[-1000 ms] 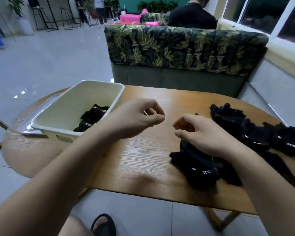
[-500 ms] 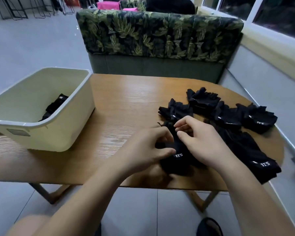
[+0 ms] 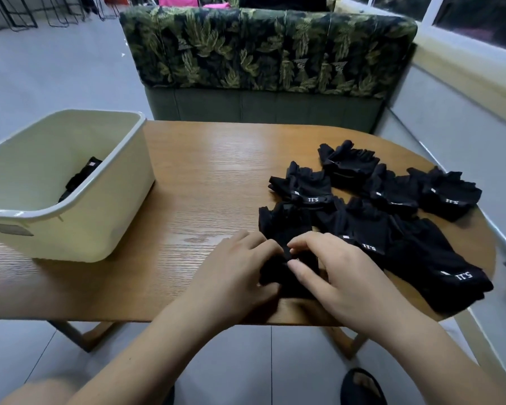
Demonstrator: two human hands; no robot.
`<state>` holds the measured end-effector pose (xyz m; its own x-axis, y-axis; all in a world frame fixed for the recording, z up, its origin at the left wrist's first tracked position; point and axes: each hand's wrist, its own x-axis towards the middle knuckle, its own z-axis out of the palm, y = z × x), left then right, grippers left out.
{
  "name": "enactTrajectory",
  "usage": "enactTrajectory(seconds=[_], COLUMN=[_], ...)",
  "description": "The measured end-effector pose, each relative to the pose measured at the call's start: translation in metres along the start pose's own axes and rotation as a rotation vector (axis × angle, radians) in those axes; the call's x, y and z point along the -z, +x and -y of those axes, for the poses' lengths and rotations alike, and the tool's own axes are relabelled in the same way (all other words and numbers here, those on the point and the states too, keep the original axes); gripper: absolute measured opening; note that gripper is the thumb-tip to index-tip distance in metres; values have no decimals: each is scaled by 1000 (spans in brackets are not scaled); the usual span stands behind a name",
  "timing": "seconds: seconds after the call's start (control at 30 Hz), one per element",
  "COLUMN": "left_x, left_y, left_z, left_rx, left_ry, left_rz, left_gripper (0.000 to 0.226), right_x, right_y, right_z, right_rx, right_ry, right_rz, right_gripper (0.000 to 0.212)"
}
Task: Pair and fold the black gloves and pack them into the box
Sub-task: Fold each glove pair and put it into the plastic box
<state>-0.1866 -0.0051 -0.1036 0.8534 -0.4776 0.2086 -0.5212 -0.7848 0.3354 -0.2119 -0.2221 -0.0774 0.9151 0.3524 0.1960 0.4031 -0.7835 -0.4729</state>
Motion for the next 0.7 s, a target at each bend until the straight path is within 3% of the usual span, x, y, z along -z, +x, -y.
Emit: enactTrajectory(seconds=[0.17,0.23,0.47,0.6,0.7], left_x=[3,10,26,30,30], left_y=[-2,-4,-11,-14,-14], left_z=[7,10,16,19,22], left_rx=[-7,-16,89,204,285], left_ry=[27,-8,-417,-600,-635], left_rz=[-24,-33,-96,-78,-58], left_gripper=[36,31,17,44,42], right_x=[-10,-14,-18,-17,-20], right_y=[-5,-2,11,16,18], right_z=[-5,-8,-9,-4,-2], right_rx=[10,-8,-78,-115,-174], right_ry=[27,47,287,426,505], right_rz=[96,130,38,-36,-81], right_gripper=[73,81,31,13,11])
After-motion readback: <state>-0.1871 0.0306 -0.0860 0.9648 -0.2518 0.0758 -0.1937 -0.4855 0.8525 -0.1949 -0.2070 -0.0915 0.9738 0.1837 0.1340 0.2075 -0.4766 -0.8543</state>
